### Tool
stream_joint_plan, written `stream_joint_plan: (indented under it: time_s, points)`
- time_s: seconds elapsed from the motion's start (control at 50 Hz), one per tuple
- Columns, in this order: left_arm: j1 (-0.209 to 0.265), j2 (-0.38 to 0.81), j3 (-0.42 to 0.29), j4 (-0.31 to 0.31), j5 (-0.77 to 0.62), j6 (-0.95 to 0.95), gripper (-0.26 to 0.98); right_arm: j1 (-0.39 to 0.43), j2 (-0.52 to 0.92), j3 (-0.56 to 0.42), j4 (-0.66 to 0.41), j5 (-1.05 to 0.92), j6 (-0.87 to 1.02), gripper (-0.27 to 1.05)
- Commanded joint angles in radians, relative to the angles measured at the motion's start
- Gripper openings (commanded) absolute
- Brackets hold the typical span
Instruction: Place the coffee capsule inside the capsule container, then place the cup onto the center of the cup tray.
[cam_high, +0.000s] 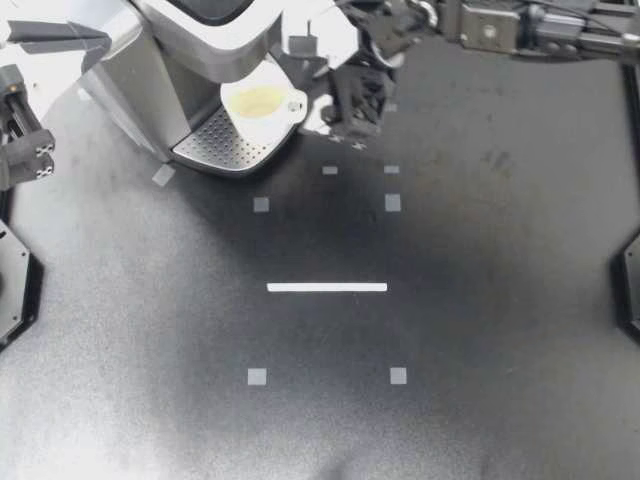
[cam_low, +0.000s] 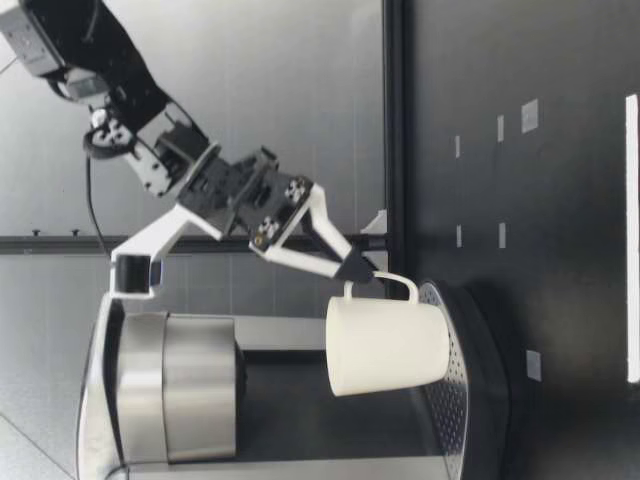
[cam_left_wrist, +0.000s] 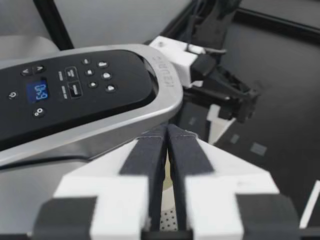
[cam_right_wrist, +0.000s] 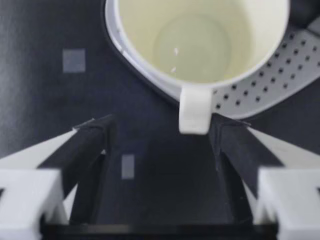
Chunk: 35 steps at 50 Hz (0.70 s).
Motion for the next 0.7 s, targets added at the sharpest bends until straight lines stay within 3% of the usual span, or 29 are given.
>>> stream_joint_plan:
  time_s: [0.0,0.26,0.54,0.68]
  points:
    - [0.000,-0.002,-0.008,0.023,-0.006,-0.003,0.13,-0.012,-0.069,0.018,0.005,-0.023,-0.003,0.66]
    - [0.037,0.025,0.017,0.167,-0.029,-0.115,0.13,-0.012,-0.173,0.130,0.012,-0.084,-0.005,0.67]
    - [0.147,0.097,0.008,0.170,-0.129,-0.138,0.13,0.000,-0.319,0.249,0.161,-0.097,-0.021,0.64]
    - [0.193,0.147,-0.029,0.146,-0.109,-0.124,0.13,0.055,-0.390,0.301,0.229,-0.120,-0.026,0.53]
